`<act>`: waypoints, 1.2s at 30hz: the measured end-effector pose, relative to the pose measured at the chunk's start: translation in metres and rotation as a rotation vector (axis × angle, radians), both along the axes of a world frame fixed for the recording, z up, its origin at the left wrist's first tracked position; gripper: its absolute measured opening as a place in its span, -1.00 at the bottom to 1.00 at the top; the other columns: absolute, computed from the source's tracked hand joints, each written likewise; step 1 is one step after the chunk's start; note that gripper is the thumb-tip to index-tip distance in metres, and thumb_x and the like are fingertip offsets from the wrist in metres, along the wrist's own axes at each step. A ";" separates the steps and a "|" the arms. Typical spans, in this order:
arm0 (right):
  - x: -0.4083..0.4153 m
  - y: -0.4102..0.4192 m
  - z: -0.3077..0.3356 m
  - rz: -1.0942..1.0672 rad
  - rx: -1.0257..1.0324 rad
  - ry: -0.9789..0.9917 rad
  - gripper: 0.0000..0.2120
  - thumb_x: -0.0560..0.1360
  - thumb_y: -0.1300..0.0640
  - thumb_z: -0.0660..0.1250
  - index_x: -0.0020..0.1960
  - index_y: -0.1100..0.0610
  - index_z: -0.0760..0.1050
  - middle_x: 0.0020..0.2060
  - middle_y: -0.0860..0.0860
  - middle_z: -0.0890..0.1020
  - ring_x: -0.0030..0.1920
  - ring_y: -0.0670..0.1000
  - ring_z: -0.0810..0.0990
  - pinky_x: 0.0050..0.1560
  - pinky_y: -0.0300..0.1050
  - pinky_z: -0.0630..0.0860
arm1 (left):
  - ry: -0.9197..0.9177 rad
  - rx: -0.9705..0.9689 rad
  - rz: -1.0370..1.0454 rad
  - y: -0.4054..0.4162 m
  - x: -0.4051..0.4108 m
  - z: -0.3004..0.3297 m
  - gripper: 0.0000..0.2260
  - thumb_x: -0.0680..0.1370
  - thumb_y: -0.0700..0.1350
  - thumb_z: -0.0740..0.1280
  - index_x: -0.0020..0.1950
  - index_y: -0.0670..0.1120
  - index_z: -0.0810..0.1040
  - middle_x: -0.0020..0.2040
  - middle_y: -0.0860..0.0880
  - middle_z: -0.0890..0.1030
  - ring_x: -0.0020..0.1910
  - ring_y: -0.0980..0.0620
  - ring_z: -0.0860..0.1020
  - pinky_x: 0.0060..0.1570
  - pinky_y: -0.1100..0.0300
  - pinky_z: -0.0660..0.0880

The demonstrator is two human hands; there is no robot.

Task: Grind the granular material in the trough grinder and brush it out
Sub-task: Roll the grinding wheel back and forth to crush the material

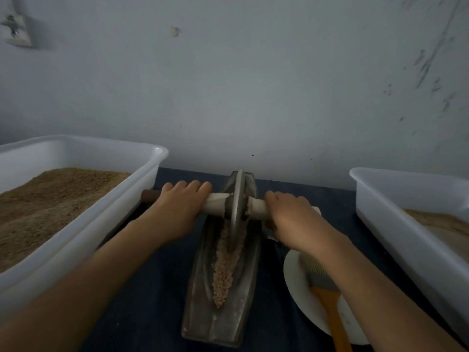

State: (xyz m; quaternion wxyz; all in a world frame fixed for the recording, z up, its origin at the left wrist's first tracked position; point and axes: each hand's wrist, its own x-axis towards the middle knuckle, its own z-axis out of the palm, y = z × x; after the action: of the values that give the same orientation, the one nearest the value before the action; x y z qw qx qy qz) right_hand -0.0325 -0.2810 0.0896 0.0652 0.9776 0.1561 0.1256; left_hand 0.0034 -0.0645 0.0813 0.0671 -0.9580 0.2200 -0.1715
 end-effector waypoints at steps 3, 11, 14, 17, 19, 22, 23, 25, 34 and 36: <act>0.003 0.001 -0.003 0.010 0.009 -0.071 -0.76 0.49 0.15 0.26 0.12 0.12 0.32 0.03 0.05 0.46 0.01 0.06 0.42 -0.11 -0.08 0.21 | -0.065 -0.036 -0.007 -0.001 0.002 -0.006 -0.67 0.53 -0.09 0.27 0.23 0.02 0.23 0.16 0.02 0.41 0.12 0.01 0.43 0.11 0.10 0.34; -0.016 0.004 0.017 0.028 -0.003 0.228 -0.76 0.55 0.16 0.24 0.17 0.16 0.30 0.06 0.07 0.47 -0.05 0.03 0.44 -0.21 -0.18 0.23 | 0.285 0.032 -0.054 0.008 -0.012 0.018 -0.63 0.55 -0.05 0.28 0.29 0.02 0.21 0.18 0.01 0.46 0.12 0.04 0.47 0.16 0.11 0.39; -0.027 0.008 0.028 0.029 0.004 0.369 -0.75 0.55 0.15 0.26 0.17 0.16 0.30 0.06 0.06 0.47 -0.06 -0.01 0.43 -0.18 -0.19 0.33 | 0.473 0.072 -0.067 0.009 -0.025 0.031 -0.62 0.55 -0.08 0.30 0.29 0.03 0.21 0.13 0.02 0.47 0.07 0.08 0.46 0.06 0.22 0.37; -0.039 0.011 0.039 0.054 -0.015 0.476 -0.72 0.55 0.09 0.27 0.19 0.14 0.30 0.07 0.05 0.46 0.00 0.00 0.46 -0.10 -0.16 0.38 | 0.641 0.115 -0.075 0.016 -0.036 0.044 -0.65 0.54 -0.06 0.31 0.23 0.06 0.22 0.03 0.06 0.45 0.00 0.10 0.45 0.00 0.24 0.35; -0.044 0.012 0.044 0.069 -0.021 0.525 -0.72 0.54 0.05 0.28 0.17 0.13 0.31 0.05 0.05 0.47 -0.03 -0.01 0.45 -0.10 -0.15 0.40 | 0.706 0.135 -0.081 0.020 -0.040 0.049 -0.69 0.54 -0.04 0.31 0.17 0.09 0.23 -0.02 0.09 0.44 -0.03 0.12 0.46 -0.02 0.25 0.36; -0.045 0.012 0.044 0.061 -0.019 0.522 -0.75 0.54 0.06 0.28 0.14 0.12 0.31 0.02 0.06 0.48 -0.05 -0.01 0.46 -0.11 -0.12 0.42 | 0.729 0.090 -0.094 0.020 -0.036 0.047 -0.71 0.54 -0.07 0.31 0.12 0.09 0.23 -0.08 0.12 0.43 -0.12 0.16 0.44 -0.11 0.28 0.36; -0.041 0.012 0.041 0.051 -0.011 0.503 -0.75 0.54 0.09 0.28 0.15 0.12 0.31 0.03 0.06 0.48 -0.04 0.00 0.47 -0.12 -0.13 0.41 | 0.721 0.067 -0.092 0.019 -0.033 0.045 -0.71 0.54 -0.09 0.31 0.12 0.08 0.23 -0.08 0.11 0.43 -0.12 0.16 0.43 -0.10 0.27 0.37; -0.031 0.011 0.034 0.029 0.015 0.438 -0.78 0.54 0.14 0.26 0.15 0.13 0.32 0.03 0.06 0.49 -0.05 0.00 0.46 -0.15 -0.16 0.38 | 0.668 0.027 -0.078 0.016 -0.026 0.039 -0.69 0.54 -0.11 0.31 0.16 0.05 0.23 0.00 0.06 0.45 -0.04 0.10 0.44 0.01 0.21 0.39; 0.006 -0.001 -0.004 0.005 0.029 -0.093 -0.74 0.46 0.17 0.28 0.12 0.12 0.33 0.02 0.05 0.47 0.01 0.07 0.41 -0.13 -0.10 0.15 | -0.096 -0.073 -0.013 -0.003 0.012 -0.009 -0.65 0.50 -0.15 0.28 0.24 0.02 0.27 0.15 0.03 0.40 0.12 0.00 0.40 0.12 0.11 0.28; 0.007 -0.001 -0.004 0.007 0.039 -0.106 -0.70 0.44 0.17 0.29 0.15 0.12 0.33 0.04 0.05 0.47 0.03 0.07 0.41 -0.09 -0.08 0.16 | -0.109 -0.109 -0.036 -0.002 0.014 -0.013 -0.65 0.50 -0.14 0.30 0.24 0.02 0.28 0.14 0.03 0.41 0.10 0.01 0.40 0.14 0.10 0.28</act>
State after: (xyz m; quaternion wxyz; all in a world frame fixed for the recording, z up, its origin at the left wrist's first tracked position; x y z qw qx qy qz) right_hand -0.0255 -0.2818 0.0852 0.0541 0.9700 0.1532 0.1807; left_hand 0.0171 -0.0668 0.0686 0.0235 -0.9453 0.2237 -0.2363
